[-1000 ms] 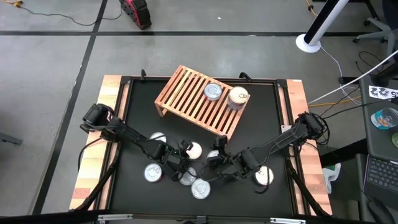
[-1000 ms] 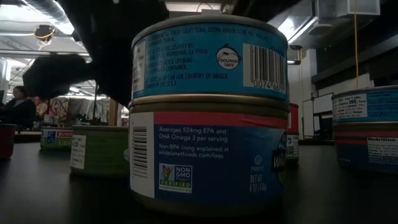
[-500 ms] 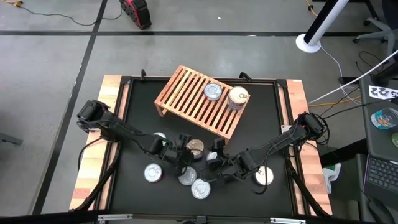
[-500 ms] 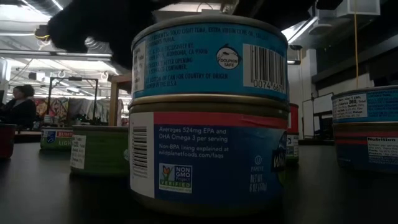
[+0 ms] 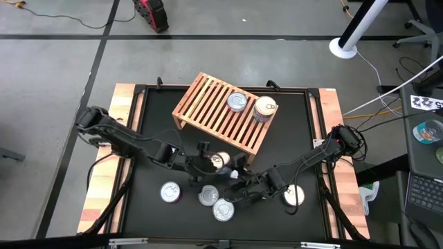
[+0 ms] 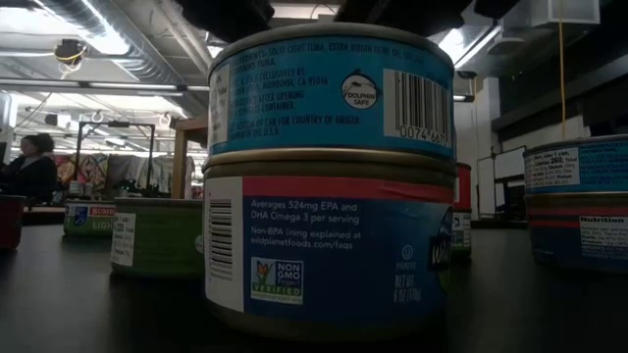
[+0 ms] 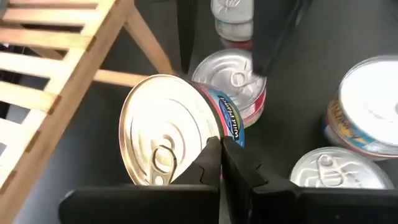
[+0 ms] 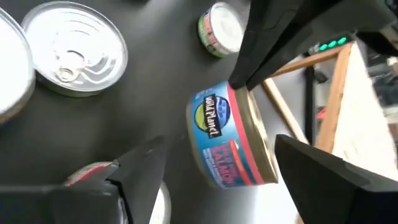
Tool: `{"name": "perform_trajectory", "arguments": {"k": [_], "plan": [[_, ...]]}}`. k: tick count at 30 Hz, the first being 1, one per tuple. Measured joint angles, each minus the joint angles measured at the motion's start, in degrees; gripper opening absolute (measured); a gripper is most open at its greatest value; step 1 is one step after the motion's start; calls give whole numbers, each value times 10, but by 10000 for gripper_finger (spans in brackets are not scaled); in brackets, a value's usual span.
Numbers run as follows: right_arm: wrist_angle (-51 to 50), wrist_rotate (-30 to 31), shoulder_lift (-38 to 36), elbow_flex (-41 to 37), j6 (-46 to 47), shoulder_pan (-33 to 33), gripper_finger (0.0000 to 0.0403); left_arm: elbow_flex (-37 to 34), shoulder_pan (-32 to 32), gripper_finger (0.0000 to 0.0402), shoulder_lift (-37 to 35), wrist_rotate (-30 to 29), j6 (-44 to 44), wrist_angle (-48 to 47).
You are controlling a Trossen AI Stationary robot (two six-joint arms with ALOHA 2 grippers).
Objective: Stack canned seafood by type on shelf
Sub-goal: Put the blue and pink tuna can can on the shelf
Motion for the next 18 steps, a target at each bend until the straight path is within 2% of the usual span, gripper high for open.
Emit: {"name": "perform_trajectory", "arguments": {"k": [10, 18], "plan": [[27, 18, 0, 0, -72, 0, 298, 0, 1, 0, -18, 15, -8, 4], [28, 38, 0, 0, -74, 0, 298, 0, 1, 0, -18, 47, -9, 29]]}}
